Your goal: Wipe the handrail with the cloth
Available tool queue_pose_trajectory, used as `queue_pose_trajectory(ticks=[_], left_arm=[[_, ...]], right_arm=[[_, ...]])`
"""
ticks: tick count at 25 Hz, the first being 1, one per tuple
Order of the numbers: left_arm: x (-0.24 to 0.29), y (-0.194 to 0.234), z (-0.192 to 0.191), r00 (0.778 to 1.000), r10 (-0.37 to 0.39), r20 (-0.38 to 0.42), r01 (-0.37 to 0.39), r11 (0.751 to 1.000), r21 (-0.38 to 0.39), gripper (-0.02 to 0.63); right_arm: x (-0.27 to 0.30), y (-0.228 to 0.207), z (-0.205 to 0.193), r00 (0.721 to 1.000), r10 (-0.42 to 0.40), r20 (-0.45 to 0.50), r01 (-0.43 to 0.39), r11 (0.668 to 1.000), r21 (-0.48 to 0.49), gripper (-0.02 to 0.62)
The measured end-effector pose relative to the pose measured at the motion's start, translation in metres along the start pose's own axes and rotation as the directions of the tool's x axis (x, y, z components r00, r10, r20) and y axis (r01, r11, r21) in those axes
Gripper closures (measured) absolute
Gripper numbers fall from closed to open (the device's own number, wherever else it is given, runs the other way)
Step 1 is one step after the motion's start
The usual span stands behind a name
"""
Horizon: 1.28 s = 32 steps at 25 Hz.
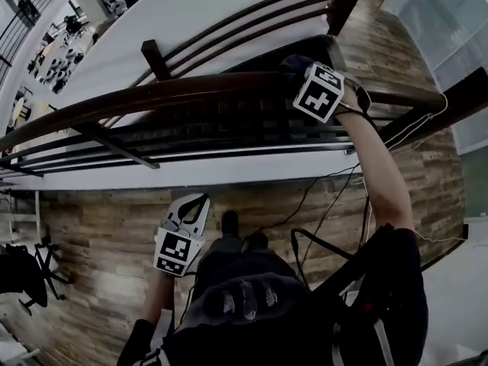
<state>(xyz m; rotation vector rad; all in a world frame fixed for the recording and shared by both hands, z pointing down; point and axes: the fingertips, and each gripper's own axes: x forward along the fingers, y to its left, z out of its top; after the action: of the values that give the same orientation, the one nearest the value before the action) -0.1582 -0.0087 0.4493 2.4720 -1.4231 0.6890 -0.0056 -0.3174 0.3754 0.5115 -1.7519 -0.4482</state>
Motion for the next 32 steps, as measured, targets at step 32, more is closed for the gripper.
queue_pose_trajectory(ticks=[32], left_arm=[[-0.239,0.332,-0.194,0.998,0.047,0.035,-0.039,0.980,-0.197,0.598]], right_arm=[[0.002,0.240,0.668,0.876,0.351,0.331,-0.248,0.916,-0.316,0.554]])
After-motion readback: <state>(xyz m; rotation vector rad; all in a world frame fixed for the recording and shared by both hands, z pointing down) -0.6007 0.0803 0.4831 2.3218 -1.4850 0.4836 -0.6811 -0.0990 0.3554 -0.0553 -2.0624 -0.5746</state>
